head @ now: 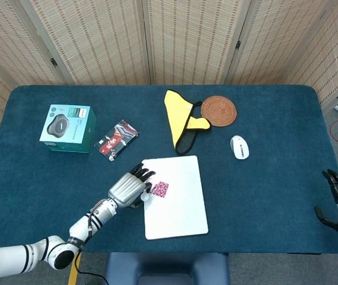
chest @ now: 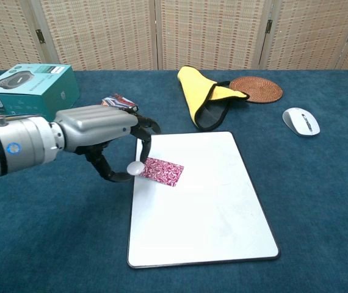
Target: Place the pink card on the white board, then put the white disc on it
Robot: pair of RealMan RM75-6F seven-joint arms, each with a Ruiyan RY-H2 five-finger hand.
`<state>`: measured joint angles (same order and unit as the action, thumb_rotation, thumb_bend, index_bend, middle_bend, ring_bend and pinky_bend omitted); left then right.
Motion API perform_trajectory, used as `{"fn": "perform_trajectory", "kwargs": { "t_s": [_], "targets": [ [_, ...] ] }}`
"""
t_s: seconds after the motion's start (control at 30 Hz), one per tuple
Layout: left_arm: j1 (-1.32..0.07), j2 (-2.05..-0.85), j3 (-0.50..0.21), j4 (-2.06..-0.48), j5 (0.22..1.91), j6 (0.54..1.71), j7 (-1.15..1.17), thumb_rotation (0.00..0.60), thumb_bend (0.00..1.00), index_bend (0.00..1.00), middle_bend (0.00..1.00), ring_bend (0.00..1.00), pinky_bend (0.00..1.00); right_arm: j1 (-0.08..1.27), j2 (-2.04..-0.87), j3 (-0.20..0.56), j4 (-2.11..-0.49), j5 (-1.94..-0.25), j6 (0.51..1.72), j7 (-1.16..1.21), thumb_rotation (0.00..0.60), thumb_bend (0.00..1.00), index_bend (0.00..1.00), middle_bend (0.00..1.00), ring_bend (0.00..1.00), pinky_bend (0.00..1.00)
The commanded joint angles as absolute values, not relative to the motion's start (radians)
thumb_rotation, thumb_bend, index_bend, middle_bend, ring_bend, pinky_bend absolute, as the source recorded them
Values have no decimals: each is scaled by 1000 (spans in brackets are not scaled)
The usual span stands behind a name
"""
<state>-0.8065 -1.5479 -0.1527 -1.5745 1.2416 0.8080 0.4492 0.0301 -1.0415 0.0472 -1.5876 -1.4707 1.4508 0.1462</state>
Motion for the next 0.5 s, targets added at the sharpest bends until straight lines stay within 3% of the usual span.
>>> {"fn": "perform_trajectory", "kwargs": {
  "t_s": [0.03,0.5],
  "targets": [
    [-856,-1597,-183,-1549,1181,779,488,600,373,481,147,128,0,31,-1042,48,-1586,-1470,1449,147,600,368,56,91,123,24],
    [-994,-1719,-216,-1407,929,748,606,600,373,478,147,127,0,22,-1037,49,-1575,-1455,1452,161,600,368,58,91,123,24]
  ]
}}
